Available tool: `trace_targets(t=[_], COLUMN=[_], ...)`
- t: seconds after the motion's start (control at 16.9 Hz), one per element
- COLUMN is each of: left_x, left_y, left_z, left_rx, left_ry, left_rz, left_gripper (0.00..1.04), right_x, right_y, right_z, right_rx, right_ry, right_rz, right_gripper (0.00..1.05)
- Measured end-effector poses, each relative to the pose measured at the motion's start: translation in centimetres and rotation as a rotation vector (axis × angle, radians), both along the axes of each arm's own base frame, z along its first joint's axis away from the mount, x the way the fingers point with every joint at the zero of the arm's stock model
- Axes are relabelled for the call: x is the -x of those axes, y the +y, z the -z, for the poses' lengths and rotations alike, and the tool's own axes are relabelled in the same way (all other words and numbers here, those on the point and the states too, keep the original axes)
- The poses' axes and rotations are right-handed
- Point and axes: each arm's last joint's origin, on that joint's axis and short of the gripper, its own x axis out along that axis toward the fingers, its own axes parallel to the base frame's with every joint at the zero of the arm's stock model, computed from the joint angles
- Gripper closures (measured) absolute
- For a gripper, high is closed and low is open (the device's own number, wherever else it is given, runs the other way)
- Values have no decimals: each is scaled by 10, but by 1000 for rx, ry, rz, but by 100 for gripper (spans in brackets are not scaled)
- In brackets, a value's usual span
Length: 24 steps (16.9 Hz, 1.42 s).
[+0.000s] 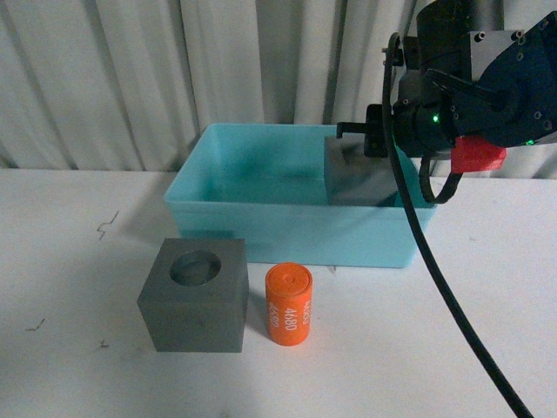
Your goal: Place gray and orange parts in blue box
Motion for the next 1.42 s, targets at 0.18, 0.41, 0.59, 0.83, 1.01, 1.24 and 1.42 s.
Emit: trace_targets(t=[0.18, 0.41, 0.59, 0.83, 1.01, 1.24, 1.42], left_x=[0, 0, 0, 0, 0, 0, 0], left_y=[0, 0, 0, 0, 0, 0, 0], left_z=[0, 0, 0, 0, 0, 0, 0], left_rx=[0, 0, 0, 0, 0, 0, 0], left_ry=[0, 0, 0, 0, 0, 0, 0], left_rz=[0, 0, 0, 0, 0, 0, 0], left_gripper=[7, 7, 7, 7, 7, 7, 7], right_x=[10, 75, 168, 240, 287, 327, 333], right_y=[-5, -58, -95, -107, -124, -129, -129], right_z=[-2, -80, -111, -74, -64, -45, -42], right_rx=[9, -121, -228, -235, 25, 59, 59], right_ry=[-22, -185, -188, -26, -465, -450, -443], right_rz=[34, 191, 311, 392, 77, 77, 77], right_gripper=[34, 7, 6, 6, 71, 103, 103])
